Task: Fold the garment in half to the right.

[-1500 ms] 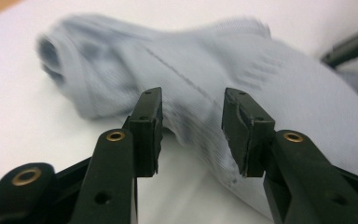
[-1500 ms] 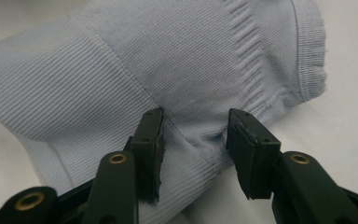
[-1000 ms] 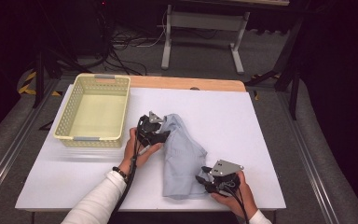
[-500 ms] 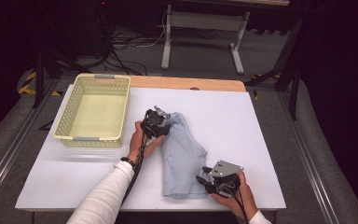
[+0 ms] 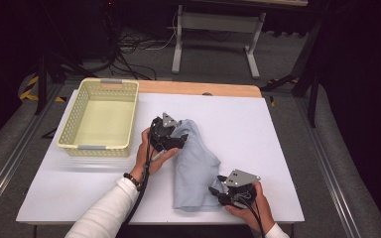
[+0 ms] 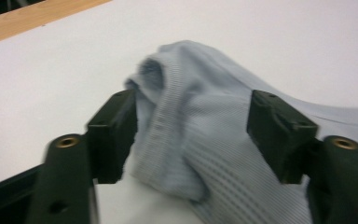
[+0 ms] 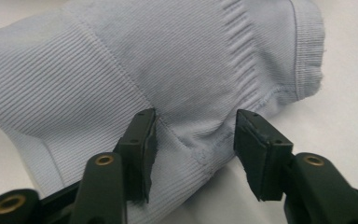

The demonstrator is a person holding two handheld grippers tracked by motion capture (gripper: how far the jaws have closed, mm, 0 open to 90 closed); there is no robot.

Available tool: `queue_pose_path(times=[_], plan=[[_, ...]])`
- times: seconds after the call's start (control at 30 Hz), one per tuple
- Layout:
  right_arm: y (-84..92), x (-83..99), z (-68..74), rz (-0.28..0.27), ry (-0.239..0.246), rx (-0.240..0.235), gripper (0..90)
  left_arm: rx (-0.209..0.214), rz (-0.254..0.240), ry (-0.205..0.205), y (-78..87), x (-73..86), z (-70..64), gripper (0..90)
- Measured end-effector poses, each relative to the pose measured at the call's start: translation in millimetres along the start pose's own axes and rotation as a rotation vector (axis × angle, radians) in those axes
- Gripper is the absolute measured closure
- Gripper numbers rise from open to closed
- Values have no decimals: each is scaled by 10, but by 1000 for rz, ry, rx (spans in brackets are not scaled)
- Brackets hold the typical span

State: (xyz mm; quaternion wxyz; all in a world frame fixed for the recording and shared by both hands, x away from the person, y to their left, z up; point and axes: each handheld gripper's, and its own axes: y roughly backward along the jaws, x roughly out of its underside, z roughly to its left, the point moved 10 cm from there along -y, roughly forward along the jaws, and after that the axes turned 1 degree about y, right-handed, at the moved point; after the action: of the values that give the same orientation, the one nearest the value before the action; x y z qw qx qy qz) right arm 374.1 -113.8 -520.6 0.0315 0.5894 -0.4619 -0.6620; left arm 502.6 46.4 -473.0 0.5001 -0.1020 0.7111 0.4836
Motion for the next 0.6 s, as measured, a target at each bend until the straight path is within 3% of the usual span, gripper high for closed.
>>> queue_pose_path(times=[0.07, 0.23, 0.33, 0.43, 0.5, 0.6], plan=[[1, 0, -7, 1, -2, 3, 472, 37, 5, 4, 52, 56, -103, 261], [-1, 0, -30, -2, -27, 10, 425, 70, 59, -24, 59, 267, -270, 191], [1, -2, -46, -5, -42, 11, 401, 71, 77, -6, 9, 356, -249, 182], [27, -34, -70, -28, -51, 22, 377, 86, 115, 37, -77, 461, -239, 173], [52, -58, -93, -47, -68, 32, 355, 82, 136, 19, -122, 527, -245, 174], [77, -99, -128, -78, -123, 35, 274, 101, 150, 41, -150, 562, -246, 178]])
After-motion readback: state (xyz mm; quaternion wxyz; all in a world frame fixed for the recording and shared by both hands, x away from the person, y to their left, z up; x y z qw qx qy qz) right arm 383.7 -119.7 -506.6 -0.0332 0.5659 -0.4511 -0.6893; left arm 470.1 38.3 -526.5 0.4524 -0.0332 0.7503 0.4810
